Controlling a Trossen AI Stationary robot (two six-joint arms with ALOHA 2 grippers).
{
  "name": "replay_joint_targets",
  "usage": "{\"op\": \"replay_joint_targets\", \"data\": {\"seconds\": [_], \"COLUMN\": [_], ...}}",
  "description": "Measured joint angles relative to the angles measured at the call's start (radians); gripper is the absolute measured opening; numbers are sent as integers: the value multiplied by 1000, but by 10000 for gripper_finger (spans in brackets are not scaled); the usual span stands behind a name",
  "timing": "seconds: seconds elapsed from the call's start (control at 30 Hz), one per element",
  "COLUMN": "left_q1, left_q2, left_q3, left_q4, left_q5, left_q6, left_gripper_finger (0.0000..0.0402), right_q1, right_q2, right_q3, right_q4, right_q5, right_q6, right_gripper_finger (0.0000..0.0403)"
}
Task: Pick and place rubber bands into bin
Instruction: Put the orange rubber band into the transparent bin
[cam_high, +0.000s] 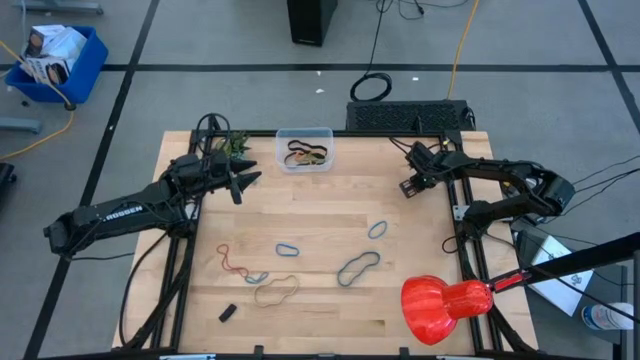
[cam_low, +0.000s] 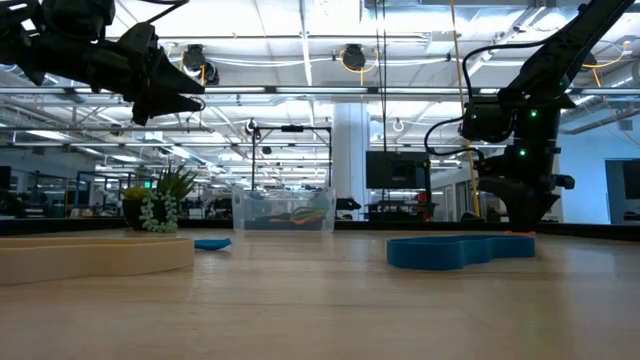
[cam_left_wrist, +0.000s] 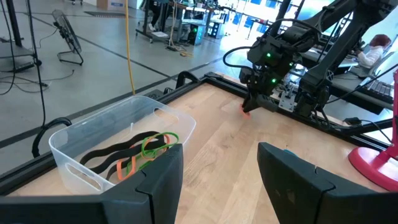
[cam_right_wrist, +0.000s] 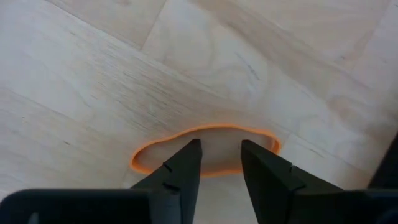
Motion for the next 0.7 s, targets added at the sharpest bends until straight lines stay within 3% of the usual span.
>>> {"op": "replay_joint_targets", "data": {"seconds": [0.3, 0.7], "left_q1": [0, 0], "left_q2": [0, 0], "left_q3": [0, 0], "left_q4": [0, 0], "left_q5": [0, 0], "left_q6": [-1, -1], "left_gripper_finger": [214, 214], "right_q1": [2, 2], "right_q2": [-14, -129], "right_q3": [0, -4], "right_q4": [3, 19], "right_q5": [22, 10], "right_q6": [-13, -13], "right_gripper_finger": [131, 137]}}
